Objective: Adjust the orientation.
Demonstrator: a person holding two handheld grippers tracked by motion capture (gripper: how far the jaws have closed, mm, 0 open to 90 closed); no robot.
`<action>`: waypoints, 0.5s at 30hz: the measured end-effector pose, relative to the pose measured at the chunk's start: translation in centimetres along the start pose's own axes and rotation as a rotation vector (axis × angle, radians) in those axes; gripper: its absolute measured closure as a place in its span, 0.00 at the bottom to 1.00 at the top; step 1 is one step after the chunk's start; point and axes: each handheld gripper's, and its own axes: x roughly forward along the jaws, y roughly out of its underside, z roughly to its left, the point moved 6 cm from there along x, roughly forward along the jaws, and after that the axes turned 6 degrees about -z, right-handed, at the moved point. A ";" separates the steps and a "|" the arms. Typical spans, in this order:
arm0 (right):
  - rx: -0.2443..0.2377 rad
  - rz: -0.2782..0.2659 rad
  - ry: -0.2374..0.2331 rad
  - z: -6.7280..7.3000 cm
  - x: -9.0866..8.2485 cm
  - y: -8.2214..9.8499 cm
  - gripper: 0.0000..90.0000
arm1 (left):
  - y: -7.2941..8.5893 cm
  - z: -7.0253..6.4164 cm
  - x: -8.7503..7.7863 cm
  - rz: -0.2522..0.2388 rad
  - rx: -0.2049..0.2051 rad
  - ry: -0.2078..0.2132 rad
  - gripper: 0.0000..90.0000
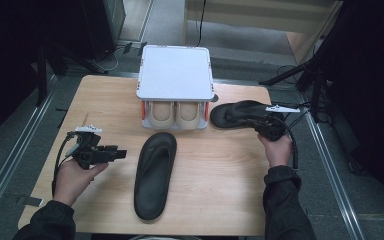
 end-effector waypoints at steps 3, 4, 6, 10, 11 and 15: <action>0.020 -0.018 0.005 -1.1 0.2 -0.7 1.00 | 0.2 0.2 -0.2 -0.002 -0.002 -0.006 0.54; 0.024 -0.022 0.008 -1.4 0.3 -1.0 1.00 | 0.3 0.2 -0.3 -0.003 0.000 -0.008 0.54; 0.029 -0.028 0.022 -2.2 0.5 -1.5 1.00 | 0.3 0.2 -0.4 -0.011 -0.003 -0.011 0.54; 0.041 -0.029 0.052 -3.8 0.8 -2.2 1.00 | 0.5 0.2 -0.8 -0.028 0.006 -0.015 0.54; 0.041 -0.025 0.064 -4.2 0.9 -2.2 1.00 | 0.5 0.2 -0.8 -0.033 0.004 -0.016 0.54; 0.050 -0.015 0.081 -5.6 1.5 -2.5 1.00 | 0.7 0.2 -1.1 -0.043 0.010 -0.028 0.54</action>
